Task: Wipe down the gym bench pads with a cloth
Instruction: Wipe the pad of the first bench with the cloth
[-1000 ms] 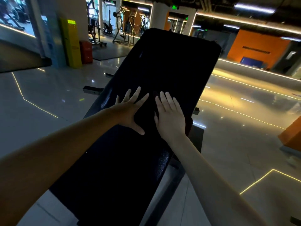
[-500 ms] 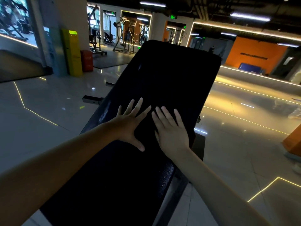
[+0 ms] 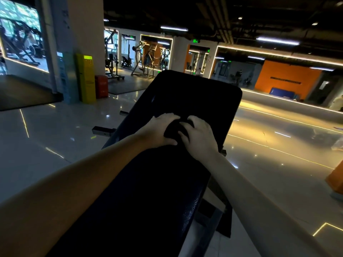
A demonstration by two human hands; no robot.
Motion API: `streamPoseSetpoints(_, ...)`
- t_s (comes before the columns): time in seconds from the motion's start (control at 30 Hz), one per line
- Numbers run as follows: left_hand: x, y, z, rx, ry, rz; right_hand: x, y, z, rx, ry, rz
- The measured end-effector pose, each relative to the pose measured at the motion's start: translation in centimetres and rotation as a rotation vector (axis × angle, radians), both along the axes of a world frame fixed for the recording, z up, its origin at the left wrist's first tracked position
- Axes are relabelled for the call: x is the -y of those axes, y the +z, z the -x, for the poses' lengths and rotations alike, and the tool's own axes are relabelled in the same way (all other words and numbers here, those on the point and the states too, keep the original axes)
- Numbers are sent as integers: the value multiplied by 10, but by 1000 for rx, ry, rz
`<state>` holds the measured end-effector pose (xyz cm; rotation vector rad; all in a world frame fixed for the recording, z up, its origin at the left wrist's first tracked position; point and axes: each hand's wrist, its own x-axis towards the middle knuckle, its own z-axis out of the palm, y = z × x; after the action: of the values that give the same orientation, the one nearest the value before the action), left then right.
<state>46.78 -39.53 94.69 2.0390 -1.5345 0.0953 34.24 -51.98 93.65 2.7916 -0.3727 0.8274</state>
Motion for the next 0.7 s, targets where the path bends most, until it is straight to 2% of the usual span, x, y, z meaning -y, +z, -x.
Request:
streamPoseSetpoints(0.1,6,9,6,-92,-74,200,6,14,6,191,108,-180)
streamPoseSetpoints(0.17,11,20,8,-181,-104,265,8,28,12,201,208,-480)
streamPoseSetpoints(0.23,13,36,10,-298,-160,260,8,47,19,242,309,-833)
streamPoseSetpoints(0.3,13,54,13,-444,-207,215,13,63,26,273,311,-1071)
streamPoseSetpoints(0.37,13,70,17,-539,-220,157,17,76,29,223,288,-1233)
streamPoseSetpoints(0.5,20,93,24,-680,-181,137,24,96,34,84,368,-1430)
streamPoseSetpoints(0.6,27,102,30,-694,-95,145,28,104,36,-23,386,-1379)
streamPoseSetpoints(0.7,34,108,31,-715,-61,133,38,108,33,10,424,-1321)
